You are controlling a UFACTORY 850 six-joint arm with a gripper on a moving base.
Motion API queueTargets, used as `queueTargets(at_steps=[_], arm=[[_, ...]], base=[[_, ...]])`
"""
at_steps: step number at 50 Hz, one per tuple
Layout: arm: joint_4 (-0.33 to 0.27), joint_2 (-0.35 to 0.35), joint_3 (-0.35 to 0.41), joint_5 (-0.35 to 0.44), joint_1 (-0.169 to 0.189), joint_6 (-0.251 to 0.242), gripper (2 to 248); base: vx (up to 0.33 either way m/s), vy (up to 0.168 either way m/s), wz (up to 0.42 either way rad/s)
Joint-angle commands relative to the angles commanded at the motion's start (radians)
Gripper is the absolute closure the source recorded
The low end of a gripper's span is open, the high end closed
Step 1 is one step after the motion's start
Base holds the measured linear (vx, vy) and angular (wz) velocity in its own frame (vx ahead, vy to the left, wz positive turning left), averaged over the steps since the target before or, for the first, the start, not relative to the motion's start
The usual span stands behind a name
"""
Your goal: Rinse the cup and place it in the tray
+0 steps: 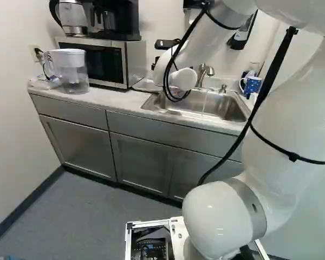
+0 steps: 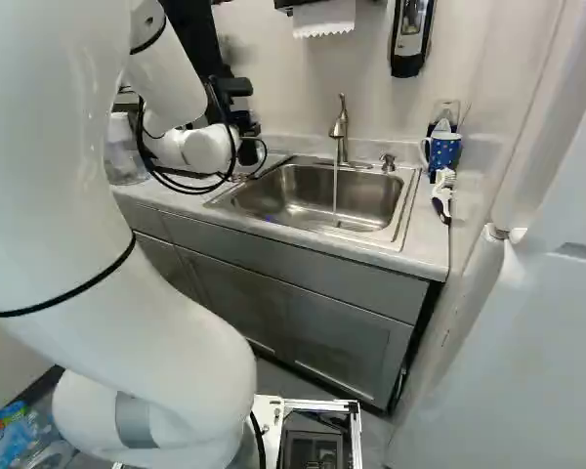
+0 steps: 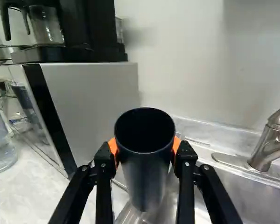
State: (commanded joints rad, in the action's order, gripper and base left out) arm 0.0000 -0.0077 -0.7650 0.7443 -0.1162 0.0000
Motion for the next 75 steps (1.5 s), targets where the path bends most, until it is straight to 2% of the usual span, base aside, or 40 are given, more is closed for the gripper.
queueTargets(at_steps=[41,75], arm=[[0.0,-0.012,0.012,-0.007,0.122,0.0,125],[0.0,-0.014,0.016,-0.137,0.174,0.0,125]], base=[[0.0,0.0,0.0],[0.0,0.0,0.0]])
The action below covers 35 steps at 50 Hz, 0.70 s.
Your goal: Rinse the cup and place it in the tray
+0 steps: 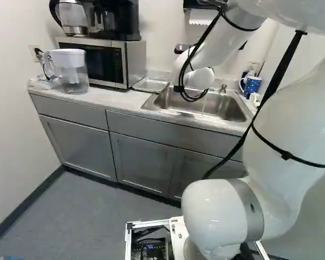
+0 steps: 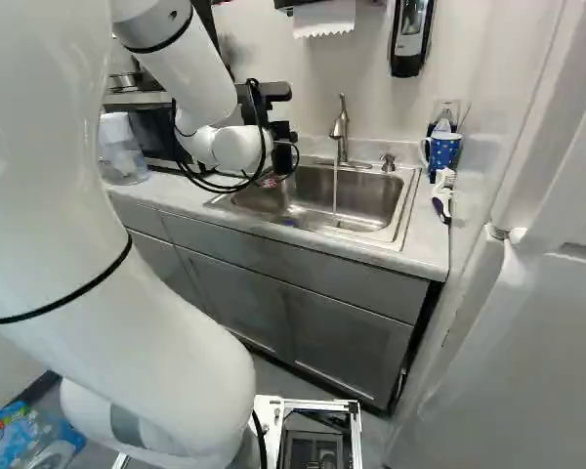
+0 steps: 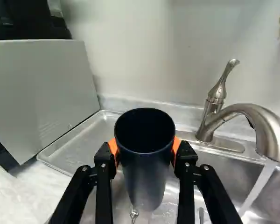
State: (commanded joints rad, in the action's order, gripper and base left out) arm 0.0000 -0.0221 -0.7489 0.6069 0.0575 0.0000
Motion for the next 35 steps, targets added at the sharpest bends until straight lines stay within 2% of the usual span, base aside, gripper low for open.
queueTargets(at_steps=[19,35], arm=[[0.0,0.03,0.006,-0.069,0.031,0.0,125],[0.0,0.027,0.012,-0.091,0.07,0.0,125]], base=[[0.0,0.0,0.0],[0.0,0.0,0.0]])
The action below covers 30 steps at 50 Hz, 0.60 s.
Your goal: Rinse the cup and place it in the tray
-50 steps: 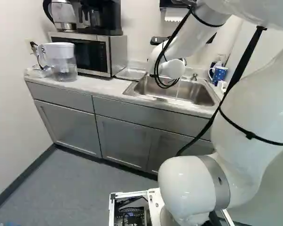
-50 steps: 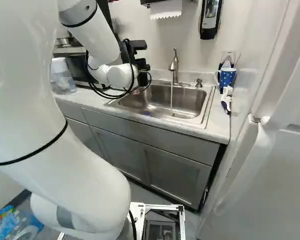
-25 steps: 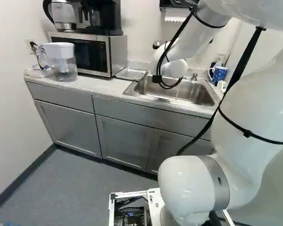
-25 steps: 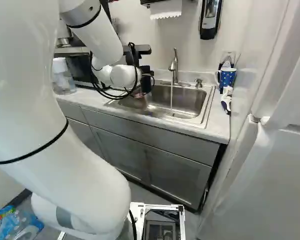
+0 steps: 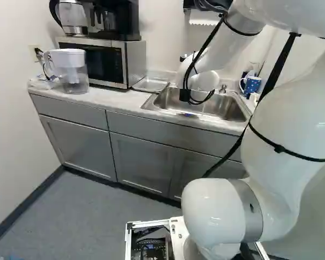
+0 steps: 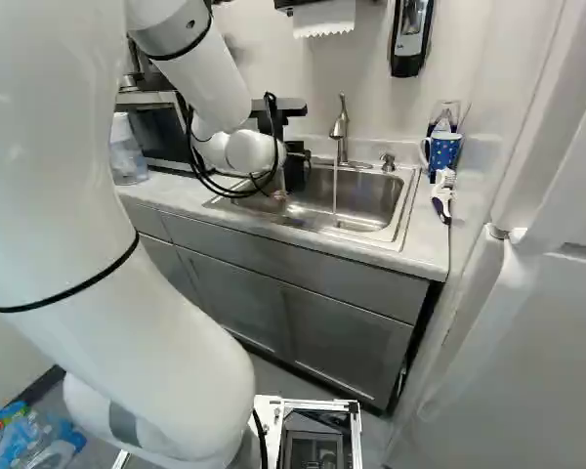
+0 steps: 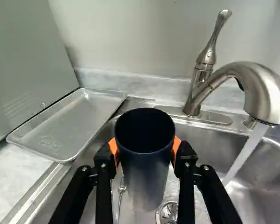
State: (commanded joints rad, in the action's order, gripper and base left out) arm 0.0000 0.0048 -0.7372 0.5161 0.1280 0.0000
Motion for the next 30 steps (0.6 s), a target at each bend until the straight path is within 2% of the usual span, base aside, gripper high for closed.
queueTargets(at_steps=[30], arm=[[0.0,-0.033,0.04,-0.007,0.098,0.0,125]], base=[[0.0,0.0,0.0]])
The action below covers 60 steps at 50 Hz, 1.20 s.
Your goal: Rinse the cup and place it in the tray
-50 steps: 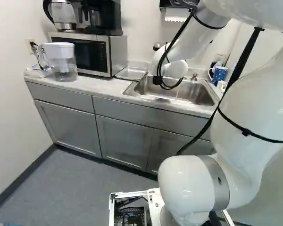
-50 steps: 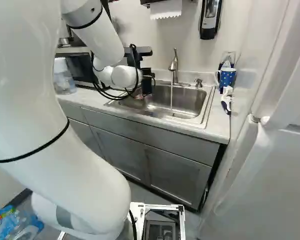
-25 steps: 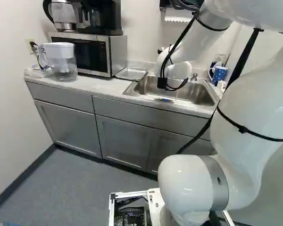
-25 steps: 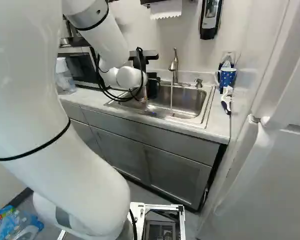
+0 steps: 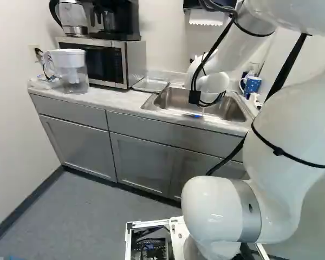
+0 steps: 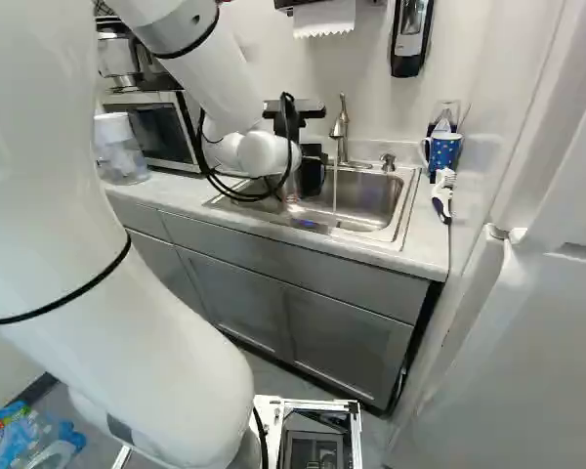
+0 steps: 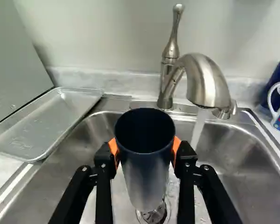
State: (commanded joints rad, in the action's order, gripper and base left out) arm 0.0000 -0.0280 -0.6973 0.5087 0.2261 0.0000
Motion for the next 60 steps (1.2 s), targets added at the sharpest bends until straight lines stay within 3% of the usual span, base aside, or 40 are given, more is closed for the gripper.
queueTargets(at_steps=[22,60], arm=[[0.0,0.007,0.041,0.012,0.072,0.0,125],[0.0,0.061,0.029,0.06,0.086,0.0,125]], base=[[0.0,0.0,0.0],[0.0,0.0,0.0]])
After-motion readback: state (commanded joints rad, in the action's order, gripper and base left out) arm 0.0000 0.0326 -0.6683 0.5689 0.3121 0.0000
